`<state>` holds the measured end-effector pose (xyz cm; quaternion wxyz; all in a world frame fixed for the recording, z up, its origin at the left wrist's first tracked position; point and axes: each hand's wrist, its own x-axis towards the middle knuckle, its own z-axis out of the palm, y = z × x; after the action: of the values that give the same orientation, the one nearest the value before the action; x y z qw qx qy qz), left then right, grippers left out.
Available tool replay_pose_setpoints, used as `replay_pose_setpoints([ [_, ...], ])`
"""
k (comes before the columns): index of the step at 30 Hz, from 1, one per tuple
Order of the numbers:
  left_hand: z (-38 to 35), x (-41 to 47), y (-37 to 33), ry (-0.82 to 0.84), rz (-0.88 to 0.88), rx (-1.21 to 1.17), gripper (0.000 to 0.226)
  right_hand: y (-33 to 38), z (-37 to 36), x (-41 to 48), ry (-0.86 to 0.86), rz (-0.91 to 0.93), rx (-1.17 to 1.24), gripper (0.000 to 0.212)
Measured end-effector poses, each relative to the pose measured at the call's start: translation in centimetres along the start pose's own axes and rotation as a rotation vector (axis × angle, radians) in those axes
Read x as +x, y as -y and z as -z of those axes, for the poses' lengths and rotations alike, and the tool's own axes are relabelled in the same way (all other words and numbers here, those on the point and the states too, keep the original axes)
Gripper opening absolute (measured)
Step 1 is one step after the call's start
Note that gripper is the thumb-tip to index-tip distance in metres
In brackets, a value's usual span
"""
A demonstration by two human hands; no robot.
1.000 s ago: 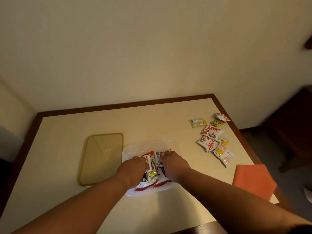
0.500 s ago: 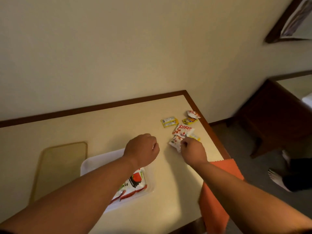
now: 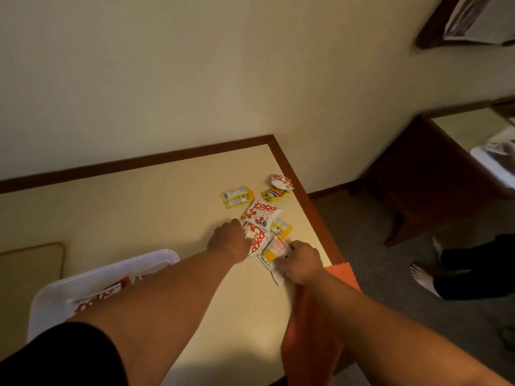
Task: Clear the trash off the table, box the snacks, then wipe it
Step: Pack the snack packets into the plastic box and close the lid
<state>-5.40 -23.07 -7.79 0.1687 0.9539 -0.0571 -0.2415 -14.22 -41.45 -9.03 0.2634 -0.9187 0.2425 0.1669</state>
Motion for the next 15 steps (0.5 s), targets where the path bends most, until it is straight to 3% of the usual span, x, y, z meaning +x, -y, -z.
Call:
replay_pose_setpoints([
  [4, 0.2, 0.1, -0.1, 0.093, 0.059, -0.078, 0.040, 0.6, 1.1, -0.7, 0.077, 0.016, 0.313, 0.018],
  [8, 2.5, -1.1, 0.6, 0.124, 0.119, -0.366, 0.030, 2.0, 2.9, -1.8, 0.079, 0.037, 0.519, 0.018],
  [12, 7.5, -3.8, 3.2, 0.114, 0.066, -0.535, 0.020, 5.5, 5.0, -4.1, 0.097, 0.134, 0.618, 0.007],
  [15, 11.6, -6.4, 7.4, 0.077, 0.019, -0.551, 0.027, 8.9, 5.0, -6.0, 0.082, 0.305, 0.579, 0.010],
])
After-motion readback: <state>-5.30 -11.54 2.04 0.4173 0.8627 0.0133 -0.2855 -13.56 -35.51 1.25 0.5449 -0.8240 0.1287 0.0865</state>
